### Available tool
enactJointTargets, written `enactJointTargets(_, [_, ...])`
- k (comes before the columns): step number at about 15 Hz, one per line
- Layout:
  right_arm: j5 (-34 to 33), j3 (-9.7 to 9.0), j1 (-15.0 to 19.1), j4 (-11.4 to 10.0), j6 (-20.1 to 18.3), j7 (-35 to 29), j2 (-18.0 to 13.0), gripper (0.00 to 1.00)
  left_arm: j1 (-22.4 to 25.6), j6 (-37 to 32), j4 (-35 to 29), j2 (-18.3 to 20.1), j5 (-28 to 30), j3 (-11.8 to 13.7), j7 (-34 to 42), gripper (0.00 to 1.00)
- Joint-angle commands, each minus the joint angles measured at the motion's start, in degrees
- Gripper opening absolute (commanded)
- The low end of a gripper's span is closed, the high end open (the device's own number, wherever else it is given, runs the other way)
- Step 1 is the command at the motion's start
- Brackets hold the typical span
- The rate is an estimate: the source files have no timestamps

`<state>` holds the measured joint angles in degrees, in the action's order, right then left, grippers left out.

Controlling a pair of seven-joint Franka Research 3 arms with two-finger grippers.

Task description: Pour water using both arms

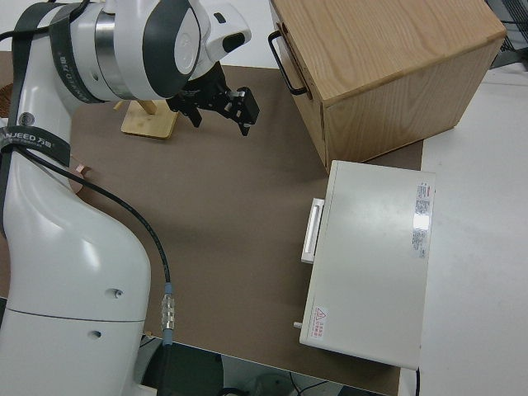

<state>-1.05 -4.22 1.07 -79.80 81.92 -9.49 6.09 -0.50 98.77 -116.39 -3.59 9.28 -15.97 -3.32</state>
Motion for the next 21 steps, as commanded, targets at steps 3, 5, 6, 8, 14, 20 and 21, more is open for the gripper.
enactJointTargets(3, [1.1, -0.18, 0.5, -1.1, 0.4, 0.9, -1.0, 0.992, -0.7, -6.2, 6.1, -3.9, -1.7, 0.0, -3.4, 0.00])
enactJointTargets(5, [1.1, -0.18, 0.5, -1.1, 0.4, 0.9, -1.0, 0.992, -0.8, -6.3, 6.6, -4.4, -2.1, -0.1, -3.4, 0.00])
enactJointTargets(6, [1.1, -0.18, 0.5, -1.1, 0.3, 0.9, -1.0, 0.992, -0.8, -7.0, 6.9, -4.1, -2.2, -0.1, -3.4, 0.00])
enactJointTargets(8, [1.1, -0.18, 0.5, -1.1, 0.3, 0.9, -1.0, 0.992, -0.7, -8.3, 7.3, -4.2, -2.2, 0.0, -3.4, 0.00])
enactJointTargets(14, [1.1, -0.18, 0.5, -1.1, 0.4, 0.9, -1.0, 0.992, -0.8, -10.1, 7.5, -3.2, -2.2, -0.1, -4.3, 0.00])
enactJointTargets(20, [1.1, -0.18, 0.5, -1.1, 0.4, 0.9, -1.0, 0.992, -0.7, -11.6, 7.7, -1.8, -2.1, -0.1, -4.5, 0.00])
enactJointTargets(21, [1.1, -0.18, 0.5, -1.1, 0.4, 0.9, -1.0, 0.992, -0.7, -11.6, 7.7, -1.5, -2.0, -0.1, -4.5, 0.00])
